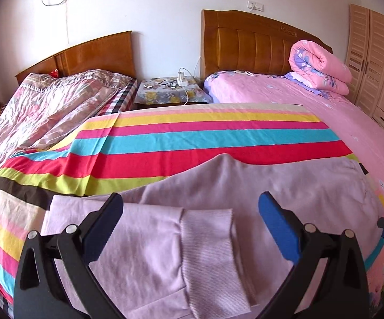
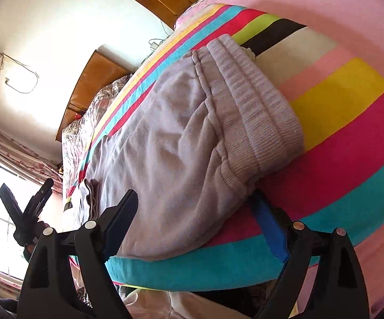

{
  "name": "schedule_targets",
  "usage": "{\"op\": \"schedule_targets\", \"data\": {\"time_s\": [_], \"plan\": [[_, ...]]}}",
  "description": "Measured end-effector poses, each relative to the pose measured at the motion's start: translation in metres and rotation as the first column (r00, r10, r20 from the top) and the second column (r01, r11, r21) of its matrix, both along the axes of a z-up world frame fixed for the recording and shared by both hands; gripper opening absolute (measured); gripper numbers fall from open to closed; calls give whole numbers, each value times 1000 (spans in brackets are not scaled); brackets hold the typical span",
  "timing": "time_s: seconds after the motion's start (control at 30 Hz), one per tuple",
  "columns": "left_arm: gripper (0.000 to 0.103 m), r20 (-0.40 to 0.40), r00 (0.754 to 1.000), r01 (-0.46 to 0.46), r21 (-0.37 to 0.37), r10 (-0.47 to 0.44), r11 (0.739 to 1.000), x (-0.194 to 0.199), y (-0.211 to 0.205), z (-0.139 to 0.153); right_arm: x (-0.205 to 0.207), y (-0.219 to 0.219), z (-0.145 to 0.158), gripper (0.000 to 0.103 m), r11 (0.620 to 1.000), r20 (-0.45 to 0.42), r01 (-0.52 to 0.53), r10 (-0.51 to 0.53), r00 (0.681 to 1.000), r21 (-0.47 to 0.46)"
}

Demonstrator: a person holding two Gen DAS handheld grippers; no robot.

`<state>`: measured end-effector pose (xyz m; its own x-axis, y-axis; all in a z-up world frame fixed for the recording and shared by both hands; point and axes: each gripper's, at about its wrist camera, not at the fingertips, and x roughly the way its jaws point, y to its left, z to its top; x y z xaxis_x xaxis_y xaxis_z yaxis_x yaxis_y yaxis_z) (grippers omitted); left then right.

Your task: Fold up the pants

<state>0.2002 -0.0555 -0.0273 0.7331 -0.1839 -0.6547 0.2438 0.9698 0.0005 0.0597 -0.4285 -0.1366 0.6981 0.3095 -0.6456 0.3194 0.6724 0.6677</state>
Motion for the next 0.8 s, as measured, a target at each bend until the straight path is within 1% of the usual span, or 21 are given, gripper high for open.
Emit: {"op": "schedule_targets", "data": {"time_s": [0.07, 0.1, 0.13, 0.2, 0.23, 0.27, 0.3, 0.37, 0.4, 0.47, 0.53, 0.57, 0.6, 0.63, 0.67, 0.7, 0.73, 0.77, 0.8], "plan": [[102, -34, 998, -45, -8, 44, 999, 2, 21, -11, -7, -6, -1, 80, 996, 2, 91, -91, 996, -19], [102, -49, 997, -64, -11, 63, 998, 2, 29, -16, -7, -7, -2, 80, 994, 8, 106, -106, 994, -10], [102, -59, 996, -71, -15, 70, 997, 2, 36, -19, -5, -5, -2, 82, 995, 1, 97, -97, 995, -13], [102, -60, 996, -72, -10, 72, 997, -2, 44, -24, 3, 11, 1, 82, 999, -37, 14, -16, 999, -52], [102, -60, 996, -67, -5, 67, 998, -3, 46, -25, 4, 16, 4, 82, 997, -57, -12, 8, 998, -81], [102, -61, 996, -61, 0, 61, 998, -5, 46, -27, 5, 20, 5, 82, 996, -67, -25, 19, 998, -91], [102, -62, 997, -52, 2, 52, 999, -6, 46, -29, 4, 18, 5, 82, 997, -64, -14, 9, 998, -82], [102, -75, 997, -31, 1, 31, 1000, -6, 42, -34, 1, 10, 3, 79, 998, -52, 50, -52, 997, -47], [102, -83, 996, -20, 3, 20, 1000, -5, 39, -38, 1, 7, 3, 77, 996, -43, 80, -82, 996, -48], [102, -99, 995, -1, 0, 1, 1000, -4, 34, -45, 5, 7, 2, 78, 993, -39, 108, -110, 993, -54], [102, -118, 993, 28, -1, -28, 1000, -4, 27, -53, 11, 18, 5, 78, 992, -62, 71, -78, 995, -103], [102, -129, 991, 38, 6, -37, 999, -4, 24, -58, 12, 19, 5, 77, 994, -62, 49, -55, 997, -99], [102, -142, 989, 50, 15, -48, 999, -3, 21, -64, 13, 18, 4, 75, 996, -58, 48, -53, 997, -79], [102, -155, 986, 62, 21, -58, 998, -2, 19, -70, 9, 11, 2, 70, 997, -49, 62, -65, 997, -48], [102, -175, 983, 65, 30, -58, 997, 0, 16, -78, 3, 2, 0, 67, 996, -40, 86, -87, 995, -16], [102, -196, 979, 63, 36, -54, 997, 2, 15, -86, -1, -4, -2, 60, 993, -34, 118, -118, 992, 5], [102, -189, 981, 62, 34, -54, 998, 1, 15, -89, -4, -6, -4, 58, 990, -27, 141, -141, 990, 14], [102, -176, 983, 62, 34, -55, 997, -1, 14, -89, -3, -3, -4, 58, 990, -26, 144, -144, 989, 2], [102, -179, 982, 65, 35, -58, 997, 0, 14, -89, -1, 2, -1, 59, 990, -34, 135, -136, 990, -34]]}}
